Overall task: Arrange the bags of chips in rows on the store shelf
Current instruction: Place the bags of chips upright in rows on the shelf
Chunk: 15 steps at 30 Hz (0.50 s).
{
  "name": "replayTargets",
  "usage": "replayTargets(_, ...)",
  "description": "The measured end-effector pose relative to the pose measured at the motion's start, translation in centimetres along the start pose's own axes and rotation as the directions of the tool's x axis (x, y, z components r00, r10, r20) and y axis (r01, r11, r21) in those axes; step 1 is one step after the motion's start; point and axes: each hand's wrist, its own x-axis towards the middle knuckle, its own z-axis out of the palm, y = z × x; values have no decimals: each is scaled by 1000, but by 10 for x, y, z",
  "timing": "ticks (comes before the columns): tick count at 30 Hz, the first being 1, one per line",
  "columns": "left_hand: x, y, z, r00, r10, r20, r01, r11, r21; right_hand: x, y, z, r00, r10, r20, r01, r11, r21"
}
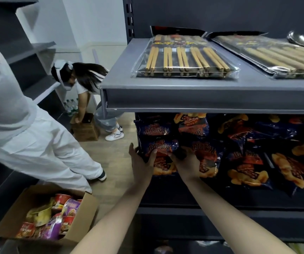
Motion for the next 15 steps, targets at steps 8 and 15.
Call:
replayTargets(8, -17, 3, -9, 995, 89, -54, -85, 994, 70, -9, -3, -20, 986, -152, -72, 167, 926, 338)
replayTargets(15, -42, 45, 25, 912, 399, 89, -387, 913, -126, -6, 12, -70, 963, -148, -227, 217, 922, 322)
